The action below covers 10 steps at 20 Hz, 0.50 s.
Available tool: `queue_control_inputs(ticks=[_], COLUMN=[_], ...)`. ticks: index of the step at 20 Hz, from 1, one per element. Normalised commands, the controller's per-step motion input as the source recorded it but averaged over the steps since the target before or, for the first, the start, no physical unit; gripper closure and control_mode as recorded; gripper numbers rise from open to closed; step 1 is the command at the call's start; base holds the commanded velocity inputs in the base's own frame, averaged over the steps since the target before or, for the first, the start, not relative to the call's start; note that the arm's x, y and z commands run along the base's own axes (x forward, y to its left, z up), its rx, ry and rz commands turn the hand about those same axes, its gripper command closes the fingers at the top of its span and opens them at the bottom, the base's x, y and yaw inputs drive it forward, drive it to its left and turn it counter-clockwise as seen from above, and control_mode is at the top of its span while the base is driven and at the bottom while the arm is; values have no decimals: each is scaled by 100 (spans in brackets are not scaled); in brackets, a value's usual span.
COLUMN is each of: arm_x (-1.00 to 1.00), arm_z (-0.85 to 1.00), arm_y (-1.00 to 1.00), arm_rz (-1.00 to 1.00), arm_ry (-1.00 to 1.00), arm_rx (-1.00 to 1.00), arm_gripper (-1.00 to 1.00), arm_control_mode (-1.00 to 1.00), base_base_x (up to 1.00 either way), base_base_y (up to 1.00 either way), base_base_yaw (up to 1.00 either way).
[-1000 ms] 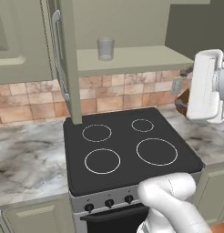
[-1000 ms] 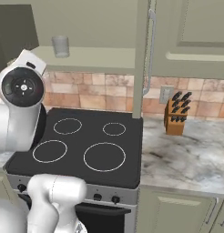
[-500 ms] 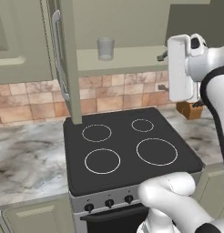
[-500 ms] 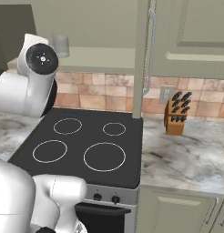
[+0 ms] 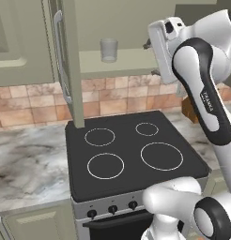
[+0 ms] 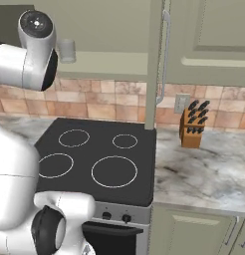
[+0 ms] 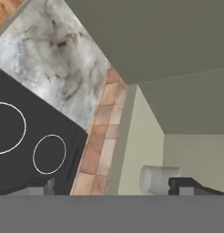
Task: There is a bowl on the dining counter. Grab a lemon wedge from the fridge and place it in the bowl. Then get the liquor bottle and glass cup from the cabinet and place them next to the bowl.
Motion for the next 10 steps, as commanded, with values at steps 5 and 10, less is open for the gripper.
queue_control_inputs(ticks=[5,10], arm_x=[62,66], arm_z=[-4,-1], arm_y=[0,0], arm_rz=[0,0], arm_ry=[-4,-1], arm_rx=[-4,-1], arm_gripper=[-100,-100], arm_control_mode=[-100,-100], base_base_x=[0,0], base_base_y=[0,0], base_base_yaw=[0,0])
